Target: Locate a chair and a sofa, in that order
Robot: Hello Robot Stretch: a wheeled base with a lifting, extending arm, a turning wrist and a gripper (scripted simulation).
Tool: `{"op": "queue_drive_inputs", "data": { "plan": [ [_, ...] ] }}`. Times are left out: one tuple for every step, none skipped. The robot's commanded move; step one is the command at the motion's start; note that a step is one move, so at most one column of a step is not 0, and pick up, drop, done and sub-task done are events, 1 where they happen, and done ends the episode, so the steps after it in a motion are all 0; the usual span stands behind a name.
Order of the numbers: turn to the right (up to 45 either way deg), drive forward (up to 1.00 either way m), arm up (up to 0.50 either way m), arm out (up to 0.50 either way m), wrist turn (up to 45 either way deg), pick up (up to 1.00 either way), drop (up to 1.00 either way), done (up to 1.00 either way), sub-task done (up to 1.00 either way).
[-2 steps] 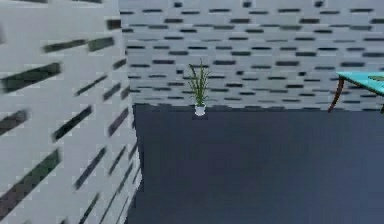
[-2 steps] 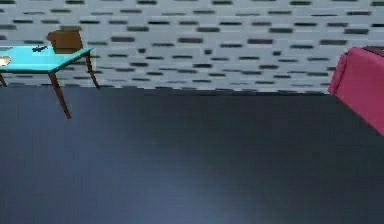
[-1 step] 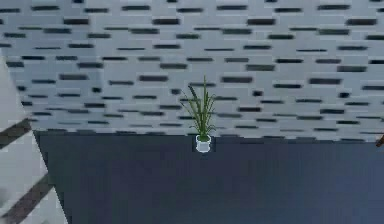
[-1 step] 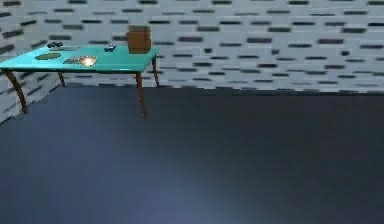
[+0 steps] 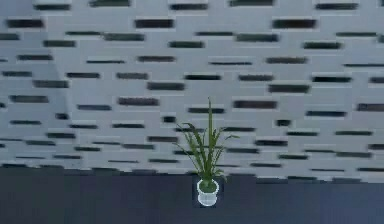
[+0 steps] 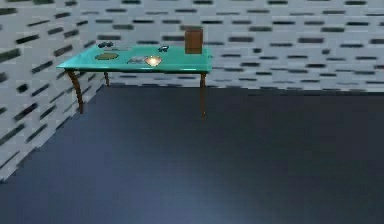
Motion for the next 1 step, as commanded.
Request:
{"op": "queue_drive_inputs", "data": {
  "plan": [
    [-33.0, 0.0, 0.0, 0.0, 0.0, 0.0, 0.0, 0.0, 0.0]
  ]
}}
